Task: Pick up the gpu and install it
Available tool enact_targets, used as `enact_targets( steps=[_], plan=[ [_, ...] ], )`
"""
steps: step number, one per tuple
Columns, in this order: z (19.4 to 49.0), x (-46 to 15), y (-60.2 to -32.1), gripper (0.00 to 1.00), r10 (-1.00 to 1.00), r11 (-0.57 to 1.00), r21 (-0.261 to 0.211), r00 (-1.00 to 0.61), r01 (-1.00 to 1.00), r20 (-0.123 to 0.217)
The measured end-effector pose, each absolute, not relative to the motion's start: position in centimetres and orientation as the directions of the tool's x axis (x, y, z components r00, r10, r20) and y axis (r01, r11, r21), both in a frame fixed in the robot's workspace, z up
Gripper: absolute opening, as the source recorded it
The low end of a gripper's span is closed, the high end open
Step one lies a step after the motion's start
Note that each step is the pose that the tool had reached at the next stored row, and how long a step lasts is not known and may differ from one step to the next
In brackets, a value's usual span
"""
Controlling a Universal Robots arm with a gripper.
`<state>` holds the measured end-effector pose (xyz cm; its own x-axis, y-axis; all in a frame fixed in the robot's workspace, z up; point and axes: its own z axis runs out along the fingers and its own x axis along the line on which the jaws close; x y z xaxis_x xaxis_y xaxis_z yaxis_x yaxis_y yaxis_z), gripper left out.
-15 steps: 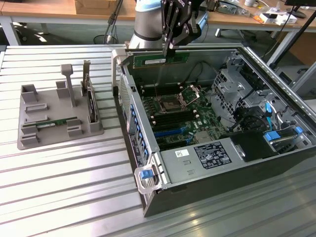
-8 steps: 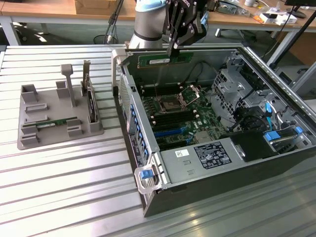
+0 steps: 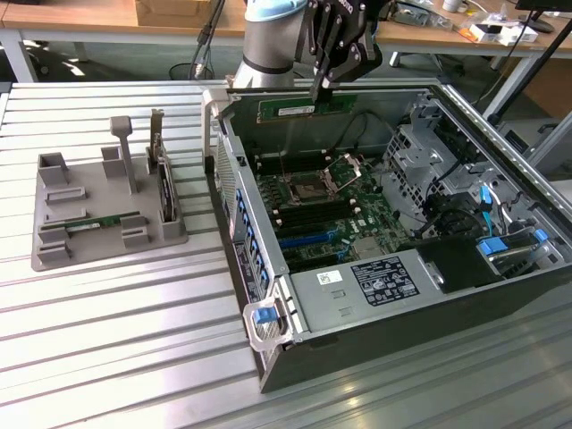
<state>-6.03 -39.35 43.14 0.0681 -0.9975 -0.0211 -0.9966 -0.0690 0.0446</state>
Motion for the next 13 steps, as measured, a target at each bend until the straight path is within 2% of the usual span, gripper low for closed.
enact_targets(
  steps=[13],
  plan=[
    [43.1,-4.2,-39.3,0.12,-0.997,-0.069,0.045,0.068,-0.997,-0.021]
  ],
)
